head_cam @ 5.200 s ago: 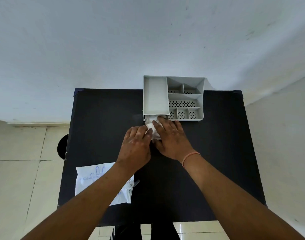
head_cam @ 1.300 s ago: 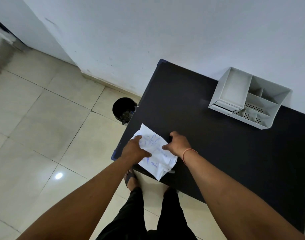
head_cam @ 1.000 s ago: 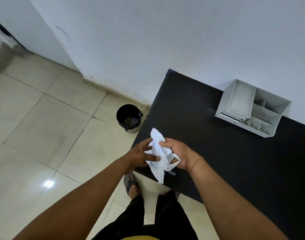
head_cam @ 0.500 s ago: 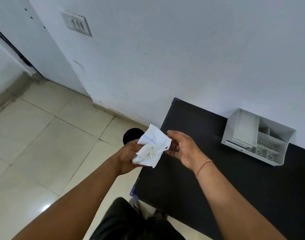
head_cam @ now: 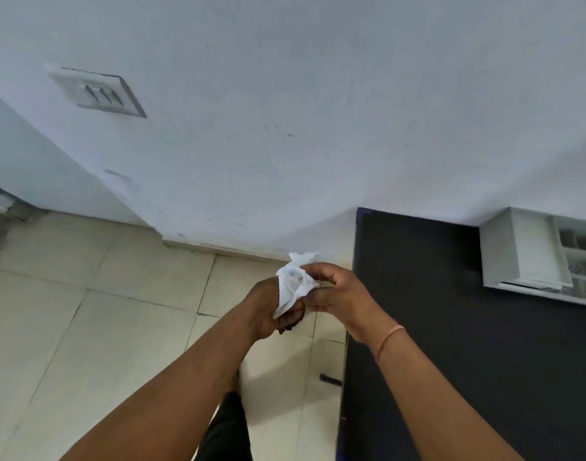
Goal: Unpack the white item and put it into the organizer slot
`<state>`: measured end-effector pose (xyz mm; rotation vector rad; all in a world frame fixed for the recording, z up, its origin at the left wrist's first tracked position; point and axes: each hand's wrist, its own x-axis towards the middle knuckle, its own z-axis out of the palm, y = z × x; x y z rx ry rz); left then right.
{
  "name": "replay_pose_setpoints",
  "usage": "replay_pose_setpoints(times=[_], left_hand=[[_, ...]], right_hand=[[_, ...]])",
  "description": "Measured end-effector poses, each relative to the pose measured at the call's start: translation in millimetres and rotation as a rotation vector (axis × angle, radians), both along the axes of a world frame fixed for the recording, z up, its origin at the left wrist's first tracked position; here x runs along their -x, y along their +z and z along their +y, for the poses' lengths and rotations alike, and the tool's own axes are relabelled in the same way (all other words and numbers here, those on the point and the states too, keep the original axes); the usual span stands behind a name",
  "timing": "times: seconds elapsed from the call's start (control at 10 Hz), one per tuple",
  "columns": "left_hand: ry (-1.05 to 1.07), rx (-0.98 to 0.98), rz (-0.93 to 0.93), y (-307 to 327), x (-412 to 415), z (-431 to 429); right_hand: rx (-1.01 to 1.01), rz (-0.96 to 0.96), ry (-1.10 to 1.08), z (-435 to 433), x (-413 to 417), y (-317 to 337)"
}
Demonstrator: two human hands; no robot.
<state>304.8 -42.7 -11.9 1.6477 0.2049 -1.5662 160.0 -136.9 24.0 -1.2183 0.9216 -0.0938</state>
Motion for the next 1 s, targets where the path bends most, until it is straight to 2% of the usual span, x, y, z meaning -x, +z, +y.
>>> replay_pose_setpoints(times=[0.1,0.2,0.3,0.4,0.5,0.6,0.7,0.8,1.0], left_hand=[[-0.098,-0.018,0.011,-19,-39,-8],[-0.302,-0.073,-0.080,-44,-87,-20],[-0.411,-0.068,-0.156,-56,-106,-25],[-0.378,-0.054,-0.149,-88,-130,-32],[-0.234,-0.068,-0.139,-119,-147,-36],[-0.117,-0.138,-0.180,-188,-169,-40],[-0.134,-0.172,-0.129,-235,-174,-40],[-0.187,-0.216,-0.086,-303,-168,-35],[-0.208,-0.232,-0.108,-385,-154,-36]], right_hand=[[0.102,0.097,-0.162,9,-38,-23],[-0.110,0.065,-0.449,17,-74,-54],[-0.212,0.043,-0.500,18,-86,-73],[-0.251,0.125,-0.650,13,-103,-113],[-0.255,0.239,-0.828,5,-111,-152],[-0.237,0.379,-0.945,-3,-123,-230],[-0.257,0.473,-0.934,-3,-132,-284],[-0.438,0.477,-0.902,4,-142,-362],[-0.687,0.373,-0.889,2,-145,-449]])
